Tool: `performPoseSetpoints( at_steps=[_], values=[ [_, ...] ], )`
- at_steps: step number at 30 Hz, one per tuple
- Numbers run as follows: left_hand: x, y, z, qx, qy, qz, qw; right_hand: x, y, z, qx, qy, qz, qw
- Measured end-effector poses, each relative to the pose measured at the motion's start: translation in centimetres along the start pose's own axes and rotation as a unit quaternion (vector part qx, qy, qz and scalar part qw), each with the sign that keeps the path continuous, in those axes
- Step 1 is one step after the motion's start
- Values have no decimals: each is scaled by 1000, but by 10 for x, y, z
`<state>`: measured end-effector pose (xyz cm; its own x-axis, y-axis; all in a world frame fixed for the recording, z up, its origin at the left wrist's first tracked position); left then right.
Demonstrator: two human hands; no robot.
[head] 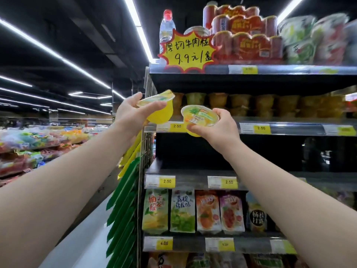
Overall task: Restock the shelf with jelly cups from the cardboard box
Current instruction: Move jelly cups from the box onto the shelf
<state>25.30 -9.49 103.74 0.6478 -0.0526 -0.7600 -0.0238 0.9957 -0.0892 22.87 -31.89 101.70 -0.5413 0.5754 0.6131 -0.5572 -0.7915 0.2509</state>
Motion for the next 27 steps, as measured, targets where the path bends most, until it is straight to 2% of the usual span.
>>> performPoseSetpoints(
  at_steps=[7,13,21,27],
  values=[
    [7,5,61,-44,-44,-23,998,7,-30,83,10,45,-31,998],
    [14,11,92,-66,-40,-7,997,6,-65,134,81,14,-38,996],
    [21,19,107,-85,-48,-11,995,2,-117,153,193,0,-75,978],
    [22,15,102,-80,-57,-10,995,0,-122,154,217,17,-96,971]
  ],
)
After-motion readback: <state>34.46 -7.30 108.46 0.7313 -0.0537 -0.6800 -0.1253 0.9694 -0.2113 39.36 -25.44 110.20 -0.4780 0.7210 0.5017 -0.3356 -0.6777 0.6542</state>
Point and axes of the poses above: each hand's wrist, its own z-axis towards the middle knuckle, its own y-axis out of the back of the hand, x = y × z, the point moved 5 cm from there along z, towards the middle knuckle
